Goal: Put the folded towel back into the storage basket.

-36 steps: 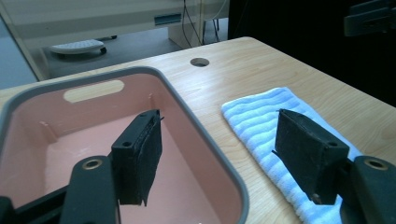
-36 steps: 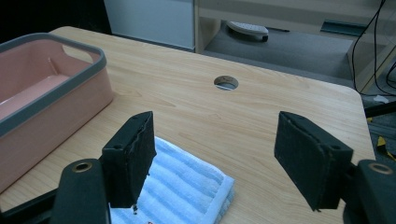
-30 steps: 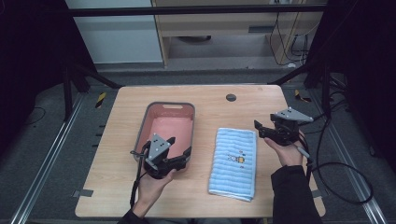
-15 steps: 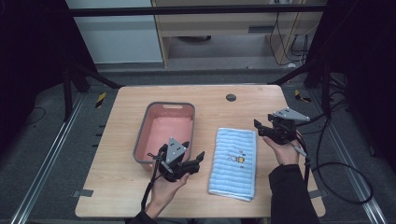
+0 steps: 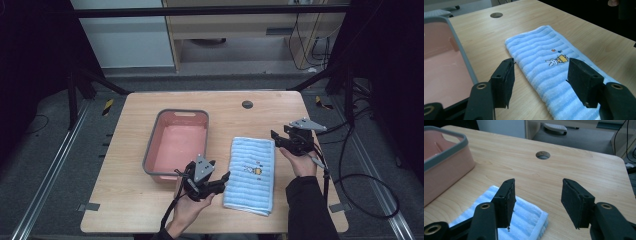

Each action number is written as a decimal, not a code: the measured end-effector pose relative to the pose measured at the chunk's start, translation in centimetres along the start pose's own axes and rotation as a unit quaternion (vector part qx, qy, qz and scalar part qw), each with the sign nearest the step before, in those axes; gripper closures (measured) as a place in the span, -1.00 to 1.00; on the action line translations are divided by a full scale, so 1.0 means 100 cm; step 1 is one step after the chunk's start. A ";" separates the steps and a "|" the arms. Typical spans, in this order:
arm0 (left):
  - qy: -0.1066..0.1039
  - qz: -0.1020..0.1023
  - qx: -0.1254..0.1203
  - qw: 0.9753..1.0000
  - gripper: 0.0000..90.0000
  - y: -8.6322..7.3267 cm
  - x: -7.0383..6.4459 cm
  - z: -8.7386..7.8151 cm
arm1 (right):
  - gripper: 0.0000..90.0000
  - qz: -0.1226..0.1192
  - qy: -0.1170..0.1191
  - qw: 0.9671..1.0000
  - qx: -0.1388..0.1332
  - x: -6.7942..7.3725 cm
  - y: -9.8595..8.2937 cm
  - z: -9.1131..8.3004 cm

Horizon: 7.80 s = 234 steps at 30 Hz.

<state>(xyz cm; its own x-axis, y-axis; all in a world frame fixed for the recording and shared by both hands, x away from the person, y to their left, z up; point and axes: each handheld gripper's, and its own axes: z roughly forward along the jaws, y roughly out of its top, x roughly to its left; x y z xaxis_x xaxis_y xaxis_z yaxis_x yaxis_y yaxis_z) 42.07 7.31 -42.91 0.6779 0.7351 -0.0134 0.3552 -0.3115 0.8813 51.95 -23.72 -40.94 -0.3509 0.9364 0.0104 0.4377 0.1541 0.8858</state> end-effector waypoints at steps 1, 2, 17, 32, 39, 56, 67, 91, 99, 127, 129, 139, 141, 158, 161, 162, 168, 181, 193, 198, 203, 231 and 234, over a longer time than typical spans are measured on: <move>-0.001 0.001 0.004 1.000 -0.15 -0.002 -0.001 0.002 | 0.01 0.001 -0.001 1.000 0.003 0.000 -0.002 0.001; -0.002 -0.001 0.005 1.000 -0.14 -0.003 -0.002 0.003 | 0.02 0.001 -0.001 1.000 0.005 -0.001 -0.004 0.003; -0.008 0.008 0.037 0.999 -0.05 -0.021 -0.012 0.018 | 0.06 0.004 -0.001 0.999 0.037 -0.002 -0.020 0.020; -0.014 0.010 0.068 0.998 0.07 -0.038 -0.017 0.031 | 0.12 0.001 0.011 0.997 0.081 0.001 -0.046 0.039; -0.015 0.009 0.092 0.996 0.11 -0.049 -0.018 0.040 | 0.14 0.013 0.009 0.995 0.099 -0.004 -0.056 0.044; -0.015 -0.008 0.113 0.993 0.37 -0.056 -0.023 0.049 | 0.22 0.016 0.022 0.991 0.130 -0.005 -0.069 0.056; -0.011 -0.013 0.122 0.992 0.62 -0.055 -0.029 0.051 | 0.47 0.033 0.033 0.989 0.138 -0.002 -0.072 0.058; -0.028 -0.025 0.073 0.997 0.91 -0.033 -0.025 0.026 | 0.84 0.038 0.081 0.993 0.083 0.003 -0.053 0.034; -0.033 -0.017 0.054 0.998 0.91 -0.021 -0.023 0.015 | 0.84 0.033 0.092 0.994 0.042 0.009 -0.036 0.015; -0.021 -0.014 -0.005 1.000 0.91 0.012 -0.013 -0.023 | 0.85 0.005 0.089 0.996 -0.027 0.025 0.007 -0.018; -0.020 -0.010 -0.008 1.000 0.91 0.015 -0.014 -0.026 | 0.85 0.007 0.089 0.995 -0.032 0.026 0.010 -0.020; -0.010 -0.004 -0.034 0.999 0.90 0.030 -0.010 -0.041 | 0.85 -0.002 0.086 0.995 -0.050 0.033 0.031 -0.028; -0.009 -0.005 -0.038 0.999 0.90 0.033 -0.008 -0.045 | 0.85 -0.004 0.089 0.995 -0.053 0.035 0.036 -0.029; 0.015 -0.002 -0.069 0.998 0.90 0.046 0.009 -0.068 | 0.85 -0.022 0.092 0.993 -0.073 0.060 0.073 -0.029; 0.020 -0.002 -0.072 0.997 0.90 0.046 0.014 -0.073 | 0.85 -0.024 0.094 0.992 -0.076 0.064 0.077 -0.027; 0.022 -0.004 -0.073 0.997 0.90 0.046 0.016 -0.074 | 0.85 -0.026 0.095 0.992 -0.077 0.066 0.079 -0.026; 0.033 -0.006 -0.083 0.996 0.90 0.047 0.025 -0.084 | 0.85 -0.031 0.102 0.991 -0.079 0.078 0.089 -0.017; 0.057 -0.020 -0.094 0.994 0.90 0.042 0.052 -0.105 | 0.85 -0.048 0.120 0.989 -0.078 0.110 0.112 0.006; 0.080 -0.031 -0.094 0.992 0.90 0.036 0.074 -0.117 | 0.85 -0.053 0.137 0.986 -0.077 0.135 0.126 0.029; 0.088 -0.037 -0.092 0.991 0.90 0.033 0.083 -0.119 | 0.85 -0.047 0.144 0.986 -0.074 0.143 0.129 0.041; 0.093 -0.043 -0.089 0.991 0.90 0.031 0.092 -0.120 | 0.85 -0.049 0.148 0.985 -0.071 0.149 0.130 0.051; 0.124 -0.071 -0.055 0.988 0.90 0.010 0.135 -0.102 | 0.85 -0.048 0.157 0.985 -0.047 0.169 0.126 0.108; 0.125 -0.074 -0.047 0.988 0.90 0.007 0.137 -0.098 | 0.85 -0.050 0.155 0.986 -0.039 0.171 0.122 0.114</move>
<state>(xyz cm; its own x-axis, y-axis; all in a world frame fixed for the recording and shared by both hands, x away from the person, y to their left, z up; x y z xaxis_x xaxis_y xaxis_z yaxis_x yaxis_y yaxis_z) 45.28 23.06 -37.89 0.4380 0.8981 -0.0386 0.3690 -0.1405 0.9187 60.74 -2.26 -35.23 -0.6307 0.7743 0.0520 0.3280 0.2052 0.9221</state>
